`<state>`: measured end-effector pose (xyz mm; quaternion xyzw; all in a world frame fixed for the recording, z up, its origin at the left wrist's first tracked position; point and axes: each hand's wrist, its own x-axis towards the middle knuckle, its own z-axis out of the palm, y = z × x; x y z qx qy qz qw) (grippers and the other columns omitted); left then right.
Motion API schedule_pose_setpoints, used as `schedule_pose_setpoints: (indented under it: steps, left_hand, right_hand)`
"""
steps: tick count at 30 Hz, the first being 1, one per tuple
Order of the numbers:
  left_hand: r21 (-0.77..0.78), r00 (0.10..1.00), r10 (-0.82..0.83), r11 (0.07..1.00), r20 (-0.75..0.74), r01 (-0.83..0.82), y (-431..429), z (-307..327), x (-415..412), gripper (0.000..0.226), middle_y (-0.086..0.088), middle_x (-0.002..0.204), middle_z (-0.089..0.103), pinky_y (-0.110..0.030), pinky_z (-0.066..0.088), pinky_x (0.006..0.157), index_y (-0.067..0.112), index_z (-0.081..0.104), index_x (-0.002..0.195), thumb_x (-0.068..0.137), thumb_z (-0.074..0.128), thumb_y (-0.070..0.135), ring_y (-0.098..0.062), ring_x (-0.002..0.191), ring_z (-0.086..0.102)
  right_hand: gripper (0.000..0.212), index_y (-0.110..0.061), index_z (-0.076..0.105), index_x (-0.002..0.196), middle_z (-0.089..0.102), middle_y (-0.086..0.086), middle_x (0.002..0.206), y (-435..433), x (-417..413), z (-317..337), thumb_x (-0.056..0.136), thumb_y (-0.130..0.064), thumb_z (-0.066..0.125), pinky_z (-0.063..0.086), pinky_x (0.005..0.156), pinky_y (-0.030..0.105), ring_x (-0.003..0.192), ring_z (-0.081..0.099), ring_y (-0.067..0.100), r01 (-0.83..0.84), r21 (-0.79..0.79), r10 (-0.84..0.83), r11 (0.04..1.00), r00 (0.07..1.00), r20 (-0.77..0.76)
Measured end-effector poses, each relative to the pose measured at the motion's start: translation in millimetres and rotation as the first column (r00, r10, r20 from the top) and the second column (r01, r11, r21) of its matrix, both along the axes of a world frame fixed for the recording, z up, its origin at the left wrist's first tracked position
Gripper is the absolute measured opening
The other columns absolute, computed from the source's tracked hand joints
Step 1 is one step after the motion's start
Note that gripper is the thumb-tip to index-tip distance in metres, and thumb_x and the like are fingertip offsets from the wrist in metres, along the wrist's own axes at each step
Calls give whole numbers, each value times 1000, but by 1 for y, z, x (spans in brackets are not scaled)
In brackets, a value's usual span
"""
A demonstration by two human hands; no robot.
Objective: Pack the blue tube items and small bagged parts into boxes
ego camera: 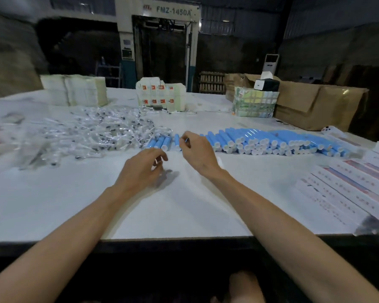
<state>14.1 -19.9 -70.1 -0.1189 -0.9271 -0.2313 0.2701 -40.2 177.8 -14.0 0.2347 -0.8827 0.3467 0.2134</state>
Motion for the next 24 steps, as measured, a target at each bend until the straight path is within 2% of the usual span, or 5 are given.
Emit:
schedule_pose_setpoints:
  steps: [7, 15, 19, 22, 24]
  left_hand:
    - [85, 972, 236, 968, 8, -235, -7, 6, -2, 30, 13, 90, 61, -38, 46, 70, 29, 51, 110, 87, 65, 15, -11, 93, 54]
    - [-61, 882, 439, 898, 168, -436, -55, 32, 15, 25, 6, 93, 67, -38, 42, 67, 25, 56, 111, 90, 66, 18, -25, 92, 62]
    - [-275, 631, 736, 677, 245, -682, -125, 35, 59, 44, -18, 135, 62, -47, 48, 98, 10, 50, 139, 101, 63, 25, -40, 127, 57]
    - [-442, 349, 910, 414, 225, -796, -172, 31, 103, 62, -26, 161, 39, -57, 31, 121, 6, 34, 159, 107, 58, 30, -46, 151, 36]
    - [-455, 249, 944, 323, 215, -830, -195, 28, 130, 73, -30, 169, 27, -63, 24, 125, 1, 25, 164, 108, 57, 36, -49, 156, 27]
  right_hand:
    - [23, -14, 55, 82, 61, 2, 72, -71, -18, -49, 103, -24, 52, 49, 70, 47, 72, 59, 25, -102, -218, 148, 970, 968, 203]
    - [24, -2, 66, 91, 67, 20, 80, -64, -38, -67, 102, -21, 55, 45, 66, 37, 67, 57, 24, -126, -351, 241, 928, 921, 305]
    - [21, -7, 66, 88, 67, 17, 77, -68, -35, -67, 101, -20, 55, 44, 62, 37, 65, 55, 20, -216, -343, 318, 914, 907, 275]
    - [20, -8, 67, 87, 67, 11, 72, -70, -36, -67, 101, -20, 57, 54, 65, 46, 64, 58, 17, -257, -335, 350, 907, 901, 256]
    - [20, -14, 68, 85, 66, 1, 67, -70, -38, -68, 100, -21, 58, 57, 67, 44, 63, 61, 14, -264, -354, 366, 897, 894, 260]
